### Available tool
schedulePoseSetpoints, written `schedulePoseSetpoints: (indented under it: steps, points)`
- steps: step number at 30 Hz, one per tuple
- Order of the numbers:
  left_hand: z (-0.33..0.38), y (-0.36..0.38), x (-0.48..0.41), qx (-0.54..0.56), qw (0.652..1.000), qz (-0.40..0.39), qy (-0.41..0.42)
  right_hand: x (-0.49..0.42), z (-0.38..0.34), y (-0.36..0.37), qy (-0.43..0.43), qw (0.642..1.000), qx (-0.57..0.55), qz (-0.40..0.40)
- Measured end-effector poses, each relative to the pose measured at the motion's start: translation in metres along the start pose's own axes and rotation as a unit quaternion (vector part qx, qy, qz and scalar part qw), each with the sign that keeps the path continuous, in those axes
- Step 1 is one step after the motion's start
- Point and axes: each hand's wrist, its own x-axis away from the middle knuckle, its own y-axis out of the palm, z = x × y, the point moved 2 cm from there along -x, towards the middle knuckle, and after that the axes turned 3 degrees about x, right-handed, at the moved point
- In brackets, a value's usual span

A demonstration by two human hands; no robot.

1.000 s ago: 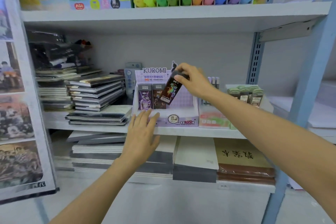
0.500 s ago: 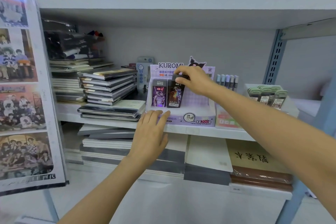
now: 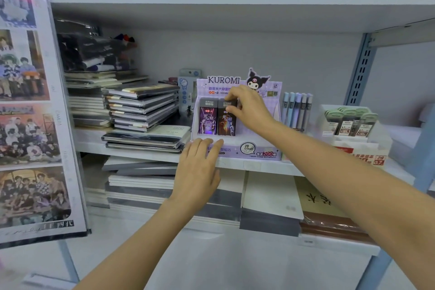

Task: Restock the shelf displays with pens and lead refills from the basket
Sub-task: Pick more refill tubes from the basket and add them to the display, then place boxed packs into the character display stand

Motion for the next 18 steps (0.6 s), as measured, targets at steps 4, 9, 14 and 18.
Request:
schedulePoseSetpoints:
  steps: [4,9,14,18]
  points:
    - [-0.001,-0.001,0.001,0.02,1.0,-0.006,0.006,0.008,0.002,0.005,0.012,1.0,0.026,0.011]
    - [0.011,0.008,0.023,0.059,0.996,0.057,0.018,0.061,-0.022,-0.005,-0.06,0.99,-0.093,0.09]
    - [0.017,0.056,0.069,0.094,0.992,-0.012,0.084,0.162,-0.022,0.025,-0.057,0.975,-0.212,0.022]
    - [0.012,0.106,0.1,0.112,0.943,-0.251,0.188,0.242,0.012,0.08,0.016,0.969,-0.232,-0.083]
